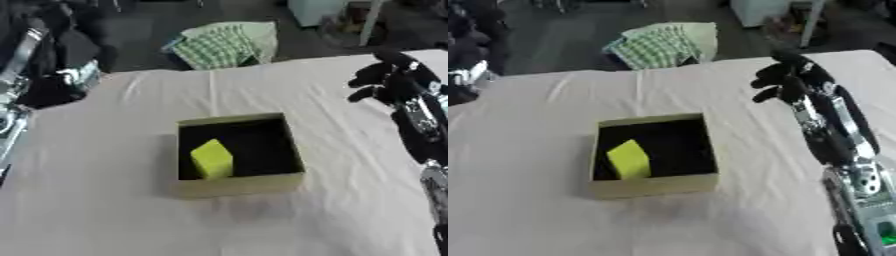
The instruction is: Pick up objects on the table and place them in the box.
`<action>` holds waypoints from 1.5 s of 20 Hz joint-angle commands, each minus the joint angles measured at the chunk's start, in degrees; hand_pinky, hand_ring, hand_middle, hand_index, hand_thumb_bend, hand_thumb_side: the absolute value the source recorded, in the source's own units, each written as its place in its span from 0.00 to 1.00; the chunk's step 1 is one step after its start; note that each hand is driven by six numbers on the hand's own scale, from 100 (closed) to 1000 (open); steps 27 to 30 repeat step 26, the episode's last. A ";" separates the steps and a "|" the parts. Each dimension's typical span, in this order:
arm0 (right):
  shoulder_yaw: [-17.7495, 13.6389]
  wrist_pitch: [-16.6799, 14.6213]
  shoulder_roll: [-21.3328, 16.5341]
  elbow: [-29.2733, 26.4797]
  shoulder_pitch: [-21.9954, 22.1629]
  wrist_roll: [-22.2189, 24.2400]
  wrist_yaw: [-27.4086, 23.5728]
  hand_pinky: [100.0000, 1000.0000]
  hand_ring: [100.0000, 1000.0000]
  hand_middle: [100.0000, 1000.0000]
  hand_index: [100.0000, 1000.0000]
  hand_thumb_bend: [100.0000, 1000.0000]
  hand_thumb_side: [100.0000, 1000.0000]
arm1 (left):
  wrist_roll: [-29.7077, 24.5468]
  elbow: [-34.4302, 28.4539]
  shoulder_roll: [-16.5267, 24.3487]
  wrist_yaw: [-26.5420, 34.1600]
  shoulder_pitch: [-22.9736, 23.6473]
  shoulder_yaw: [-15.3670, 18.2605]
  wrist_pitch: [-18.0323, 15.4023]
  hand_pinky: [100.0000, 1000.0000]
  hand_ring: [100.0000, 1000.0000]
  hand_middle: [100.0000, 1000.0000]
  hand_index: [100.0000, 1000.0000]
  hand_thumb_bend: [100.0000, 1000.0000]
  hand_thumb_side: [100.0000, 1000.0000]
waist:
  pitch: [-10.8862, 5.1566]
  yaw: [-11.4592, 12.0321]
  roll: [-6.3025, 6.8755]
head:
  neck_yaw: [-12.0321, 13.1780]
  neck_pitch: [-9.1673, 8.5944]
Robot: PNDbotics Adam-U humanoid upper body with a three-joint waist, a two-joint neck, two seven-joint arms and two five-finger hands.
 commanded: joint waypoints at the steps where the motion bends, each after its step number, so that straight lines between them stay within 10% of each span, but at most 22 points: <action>1: -0.52 -0.19 -1.06 -0.11 -0.72 -0.46 0.56 0.56 0.67 0.63 0.87 0.00 0.64 | 2.39 -3.09 -0.75 5.17 0.79 2.82 1.71 0.77 0.48 0.47 0.71 0.31 0.58 | -0.31 0.63 -0.13 | 0.24 0.85; 30: -1.11 -1.64 -6.54 -2.07 -8.68 -2.91 -1.84 0.57 0.67 0.65 0.87 0.00 0.59 | 3.40 -6.27 -9.20 8.41 4.97 4.16 2.34 0.77 0.48 0.47 0.71 0.30 0.62 | 2.41 2.95 0.13 | -2.20 0.46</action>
